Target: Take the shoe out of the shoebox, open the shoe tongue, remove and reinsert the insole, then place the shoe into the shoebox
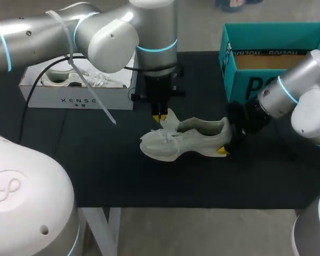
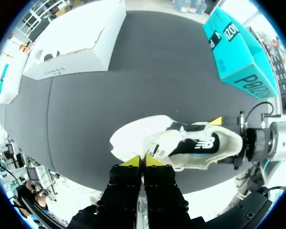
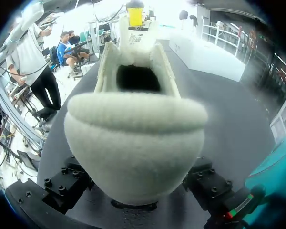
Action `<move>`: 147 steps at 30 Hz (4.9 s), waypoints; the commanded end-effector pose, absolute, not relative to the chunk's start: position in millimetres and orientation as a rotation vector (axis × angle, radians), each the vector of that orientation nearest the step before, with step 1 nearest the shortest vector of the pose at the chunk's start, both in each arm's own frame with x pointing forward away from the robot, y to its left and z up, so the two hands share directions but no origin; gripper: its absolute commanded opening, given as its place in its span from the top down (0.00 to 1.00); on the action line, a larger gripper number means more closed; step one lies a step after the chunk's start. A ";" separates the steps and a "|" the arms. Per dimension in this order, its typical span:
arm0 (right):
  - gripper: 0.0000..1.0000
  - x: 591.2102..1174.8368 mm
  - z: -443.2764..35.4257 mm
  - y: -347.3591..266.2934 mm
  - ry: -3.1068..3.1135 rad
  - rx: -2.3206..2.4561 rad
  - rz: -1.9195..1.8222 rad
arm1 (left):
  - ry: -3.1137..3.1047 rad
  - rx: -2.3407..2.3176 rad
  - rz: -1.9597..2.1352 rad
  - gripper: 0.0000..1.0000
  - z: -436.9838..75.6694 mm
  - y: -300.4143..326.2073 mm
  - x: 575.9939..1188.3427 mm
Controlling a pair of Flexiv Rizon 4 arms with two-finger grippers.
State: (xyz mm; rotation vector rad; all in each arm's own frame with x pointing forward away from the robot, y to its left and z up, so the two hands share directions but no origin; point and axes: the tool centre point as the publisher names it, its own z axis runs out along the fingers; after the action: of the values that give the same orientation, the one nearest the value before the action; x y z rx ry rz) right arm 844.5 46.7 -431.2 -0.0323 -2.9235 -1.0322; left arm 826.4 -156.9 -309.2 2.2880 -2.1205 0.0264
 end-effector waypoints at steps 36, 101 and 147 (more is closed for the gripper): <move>1.00 845.3 -431.8 47.5 -2.925 -0.033 -1.027 | -2.281 0.619 0.012 0.00 -229.3 -149.2 815.8; 1.00 845.3 -431.8 47.5 -2.925 -0.033 -1.027 | -2.729 0.017 0.345 1.00 -197.0 -187.6 813.8; 1.00 845.3 -431.8 47.5 -2.925 -0.033 -1.027 | -2.987 -0.309 0.602 1.00 -336.6 -289.2 838.9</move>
State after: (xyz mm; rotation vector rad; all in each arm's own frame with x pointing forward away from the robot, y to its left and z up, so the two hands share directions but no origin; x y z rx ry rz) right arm 844.5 46.8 -431.6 -0.0326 -2.9236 -1.0312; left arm 836.8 -281.5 -324.7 -0.3083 -2.9895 0.6065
